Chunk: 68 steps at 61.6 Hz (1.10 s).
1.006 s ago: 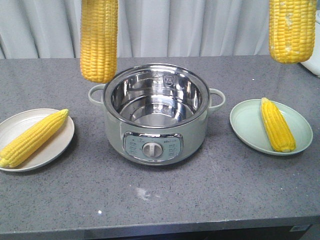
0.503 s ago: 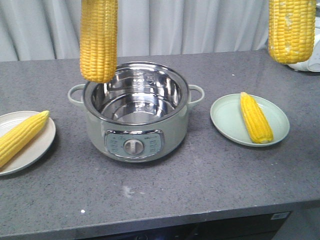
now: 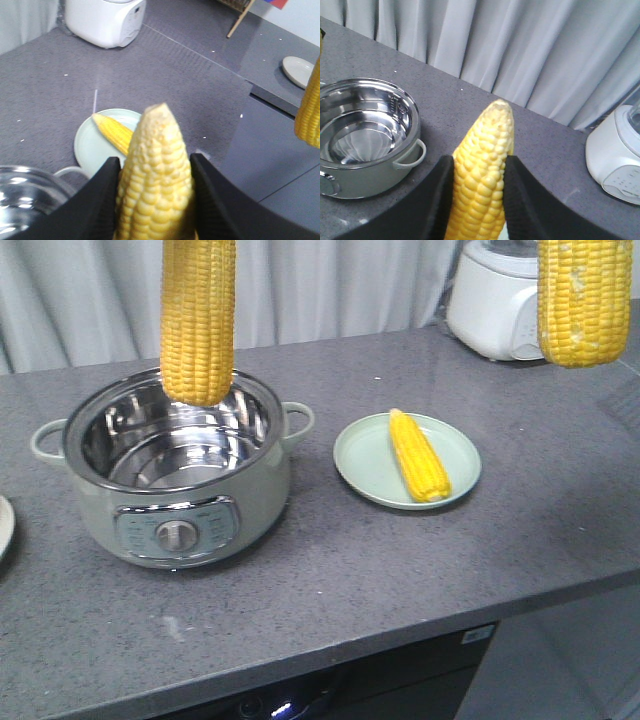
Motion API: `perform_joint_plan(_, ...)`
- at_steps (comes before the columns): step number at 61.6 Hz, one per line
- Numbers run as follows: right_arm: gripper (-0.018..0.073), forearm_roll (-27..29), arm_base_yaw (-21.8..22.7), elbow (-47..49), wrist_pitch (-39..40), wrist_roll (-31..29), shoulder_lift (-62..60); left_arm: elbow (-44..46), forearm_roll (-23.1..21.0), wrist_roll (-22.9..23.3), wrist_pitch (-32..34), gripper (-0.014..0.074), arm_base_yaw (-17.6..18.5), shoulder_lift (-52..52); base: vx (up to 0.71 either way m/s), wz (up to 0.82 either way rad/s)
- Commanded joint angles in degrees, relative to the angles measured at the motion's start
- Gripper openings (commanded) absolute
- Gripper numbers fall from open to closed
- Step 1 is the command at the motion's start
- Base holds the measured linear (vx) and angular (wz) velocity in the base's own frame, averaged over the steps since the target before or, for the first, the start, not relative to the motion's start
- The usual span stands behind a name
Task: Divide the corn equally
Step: 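Drive the base along the counter away from the pot, holding both cobs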
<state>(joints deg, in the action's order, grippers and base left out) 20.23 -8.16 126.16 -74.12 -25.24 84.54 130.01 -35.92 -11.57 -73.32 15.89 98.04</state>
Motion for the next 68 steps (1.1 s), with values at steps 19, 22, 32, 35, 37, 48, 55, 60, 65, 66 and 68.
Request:
perform_joint_plan(19,-0.0004,0.91,0.27,0.96,0.27,0.01,-1.53,1.24,-2.44,0.57,1.54,-0.0007,0.29,-2.54,-0.03,-0.26)
perform_joint_plan(22,-0.0004,0.91,0.27,0.96,0.27,0.01,-1.53,1.24,-2.44,0.57,1.54,-0.0007,0.29,-2.54,-0.03,-0.2)
perform_joint_plan(32,-0.0004,0.91,0.27,0.96,0.27,0.01,-1.53,1.24,-2.44,0.57,1.54,-0.0007,0.29,-2.54,-0.02,-0.18)
perform_joint_plan(35,-0.0004,0.91,0.27,0.96,0.27,0.01,-1.53,1.24,-2.44,0.57,1.54,-0.0007,0.29,-2.54,-0.02,-0.17)
perform_joint_plan(37,-0.0004,0.91,0.27,0.96,0.27,0.01,-1.53,1.24,-2.44,0.57,1.54,-0.0007,0.29,-2.54,-0.03,-0.17)
perform_joint_plan(48,-0.0004,0.91,0.27,0.96,0.27,0.01,-1.53,1.24,-2.44,0.57,1.54,-0.0007,0.29,-2.54,-0.03,-0.19)
perform_joint_plan(55,-0.0004,0.91,0.27,0.96,0.27,0.01,-1.53,1.24,-2.44,0.57,1.54,-0.0007,0.29,-2.54,-0.03,-0.22)
perform_joint_plan(60,-0.0004,0.91,0.27,0.96,0.27,0.01,-1.53,1.24,-2.44,0.57,1.54,-0.0007,0.29,-2.54,-0.04,-0.24)
perform_joint_plan(65,-0.0004,0.91,0.27,0.96,0.27,0.01,-1.53,1.24,-2.44,0.57,1.54,-0.0007,0.29,-2.54,-0.04,-0.25)
perform_joint_plan(66,-0.0004,0.91,0.27,0.96,0.27,0.01,-1.53,1.24,-2.44,0.57,1.54,-0.0007,0.29,-2.54,-0.04,-0.26)
perform_joint_plan(68,-0.0004,0.91,0.27,0.96,0.27,0.01,-1.53,1.24,-2.44,0.57,1.54,-0.0007,0.29,-2.54,-0.04,-0.26)
